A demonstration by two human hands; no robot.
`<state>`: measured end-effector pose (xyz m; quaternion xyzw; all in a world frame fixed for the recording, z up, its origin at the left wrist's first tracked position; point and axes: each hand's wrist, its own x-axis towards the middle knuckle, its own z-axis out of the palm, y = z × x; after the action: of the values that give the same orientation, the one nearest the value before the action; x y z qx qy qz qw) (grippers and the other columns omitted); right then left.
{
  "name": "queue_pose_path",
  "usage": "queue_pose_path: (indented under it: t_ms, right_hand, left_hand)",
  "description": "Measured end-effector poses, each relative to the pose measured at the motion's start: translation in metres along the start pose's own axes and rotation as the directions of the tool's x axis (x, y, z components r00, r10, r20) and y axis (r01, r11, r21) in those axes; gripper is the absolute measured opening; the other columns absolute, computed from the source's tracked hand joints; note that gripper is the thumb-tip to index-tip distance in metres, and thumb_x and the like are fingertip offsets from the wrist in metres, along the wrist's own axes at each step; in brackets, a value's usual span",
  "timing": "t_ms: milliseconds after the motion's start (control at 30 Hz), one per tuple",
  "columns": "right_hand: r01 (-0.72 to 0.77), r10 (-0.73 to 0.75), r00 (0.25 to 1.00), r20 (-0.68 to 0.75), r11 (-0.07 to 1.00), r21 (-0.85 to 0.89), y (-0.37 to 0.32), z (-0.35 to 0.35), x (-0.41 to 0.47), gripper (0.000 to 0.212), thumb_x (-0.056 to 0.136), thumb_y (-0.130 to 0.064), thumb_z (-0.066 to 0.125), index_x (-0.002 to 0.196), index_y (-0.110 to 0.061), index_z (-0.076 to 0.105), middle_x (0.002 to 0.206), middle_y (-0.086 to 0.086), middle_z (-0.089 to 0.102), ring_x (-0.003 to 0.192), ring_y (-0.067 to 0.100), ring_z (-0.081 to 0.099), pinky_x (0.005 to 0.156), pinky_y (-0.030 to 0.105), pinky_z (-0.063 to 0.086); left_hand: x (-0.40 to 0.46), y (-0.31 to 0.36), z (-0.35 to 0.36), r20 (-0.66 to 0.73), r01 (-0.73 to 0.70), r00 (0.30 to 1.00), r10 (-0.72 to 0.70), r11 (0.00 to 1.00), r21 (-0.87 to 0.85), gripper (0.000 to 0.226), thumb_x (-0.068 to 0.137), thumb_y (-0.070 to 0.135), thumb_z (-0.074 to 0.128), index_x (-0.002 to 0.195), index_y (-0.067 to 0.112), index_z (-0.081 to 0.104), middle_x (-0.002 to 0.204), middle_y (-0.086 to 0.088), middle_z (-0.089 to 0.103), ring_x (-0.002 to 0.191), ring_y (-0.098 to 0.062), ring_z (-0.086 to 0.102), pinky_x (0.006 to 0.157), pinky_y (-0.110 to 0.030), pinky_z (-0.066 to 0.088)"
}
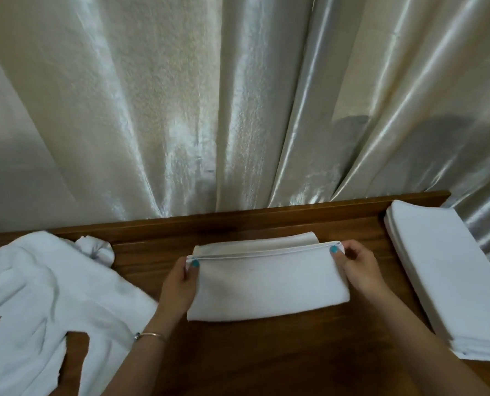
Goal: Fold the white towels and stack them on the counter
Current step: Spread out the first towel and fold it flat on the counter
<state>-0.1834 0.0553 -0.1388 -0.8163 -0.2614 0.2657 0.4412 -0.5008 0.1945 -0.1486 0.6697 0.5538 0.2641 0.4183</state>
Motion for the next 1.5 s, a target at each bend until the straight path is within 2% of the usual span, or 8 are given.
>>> queue_pose_path:
  t_ms: [167,333,567,767,933,1100,1233,1500]
  right_hand:
    - [0.109,-0.109,0.994,-0.012,0.993,-0.041,-0.01,0.03,0.03,0.016,0.1,-0.028,0.048,0.086,-0.02,0.049,0.078,0.002,0.058,0.07,0.016,0.055,0.061,0.028,0.044]
    - [0.043,-0.06,0.997,-0.054,0.961,-0.274,0.002,0.052,0.061,0.018,0.1,-0.035,0.045,0.105,-0.017,0.049,0.081,0.006,0.062,0.073,0.023,0.061,0.066,0.042,0.051]
    - [0.09,-0.194,0.978,-0.079,0.728,-0.68,0.014,0.067,0.074,0.024,0.102,-0.033,0.035,0.118,-0.017,0.044,0.064,0.001,0.055,0.052,0.021,0.05,0.044,0.027,0.03]
    - [0.117,-0.395,0.909,-0.136,0.554,-0.824,0.002,0.08,0.059,0.045,0.093,-0.038,0.053,0.13,-0.013,0.049,0.13,0.016,0.055,0.11,0.034,0.057,0.086,0.044,0.046]
    - [0.454,-0.465,0.864,0.194,0.551,-0.7,-0.016,0.132,0.03,0.051,0.098,-0.049,0.035,0.142,-0.026,0.045,0.152,0.004,0.039,0.142,0.027,0.033,0.114,0.049,0.026]
    - [0.587,-0.37,0.809,0.457,0.485,-0.648,0.007,0.146,0.028,0.074,0.088,-0.065,-0.011,0.152,-0.039,0.016,0.163,-0.004,0.009,0.151,0.022,0.005,0.12,0.048,0.004]
    - [0.565,-0.325,0.825,0.462,0.454,-0.689,0.019,0.116,0.041,0.064,0.091,-0.067,0.003,0.151,-0.047,-0.001,0.162,-0.009,-0.007,0.15,0.017,-0.008,0.121,0.044,-0.002]
    - [0.326,-0.2,0.945,0.258,0.528,-0.784,0.032,0.081,0.048,0.073,0.092,-0.065,0.003,0.154,-0.029,-0.011,0.163,-0.004,-0.011,0.148,0.012,-0.014,0.121,0.045,-0.005]
  left_hand:
    - [0.042,-0.011,0.014,-0.026,-0.048,0.998,0.049,0.998,0.036,0.012,0.099,0.022,0.043,0.1,0.013,0.052,0.069,-0.003,0.059,0.06,-0.016,0.058,0.055,-0.029,0.042]
    - [0.066,-0.026,0.021,0.007,-0.101,0.995,0.102,0.97,0.221,0.019,0.1,0.021,0.041,0.116,0.012,0.049,0.071,0.002,0.06,0.059,-0.012,0.058,0.051,-0.027,0.045]
    - [0.08,-0.03,0.033,-0.046,-0.062,0.994,0.103,0.837,0.544,0.039,0.101,0.031,0.036,0.135,0.013,0.04,0.087,-0.015,0.069,0.078,-0.035,0.067,0.059,-0.034,0.043]
    - [0.077,-0.014,0.043,-0.235,0.066,0.955,0.179,0.646,0.76,0.047,0.086,0.026,0.061,0.127,0.003,0.054,0.092,-0.017,0.069,0.077,-0.036,0.065,0.061,-0.036,0.042]
    - [0.064,0.011,0.1,-0.037,-0.334,0.889,0.457,0.701,0.63,0.039,0.086,0.023,0.047,0.119,0.009,0.063,0.121,-0.017,0.062,0.113,-0.036,0.06,0.094,-0.048,0.05]
    - [0.053,-0.003,0.129,0.158,-0.292,0.954,0.256,0.659,0.693,0.057,0.091,0.043,0.023,0.143,0.026,0.04,0.148,-0.013,0.042,0.138,-0.031,0.037,0.111,-0.049,0.026]
    - [0.051,-0.024,0.109,0.064,-0.178,0.979,0.194,0.659,0.731,0.065,0.089,0.067,0.012,0.149,0.043,0.008,0.16,-0.011,0.009,0.148,-0.028,0.007,0.116,-0.047,-0.001]
    - [0.048,-0.035,0.086,0.008,-0.126,0.985,0.171,0.695,0.708,0.08,0.081,0.078,0.007,0.151,0.039,0.003,0.16,-0.013,-0.001,0.148,-0.025,-0.005,0.119,-0.043,0.0]
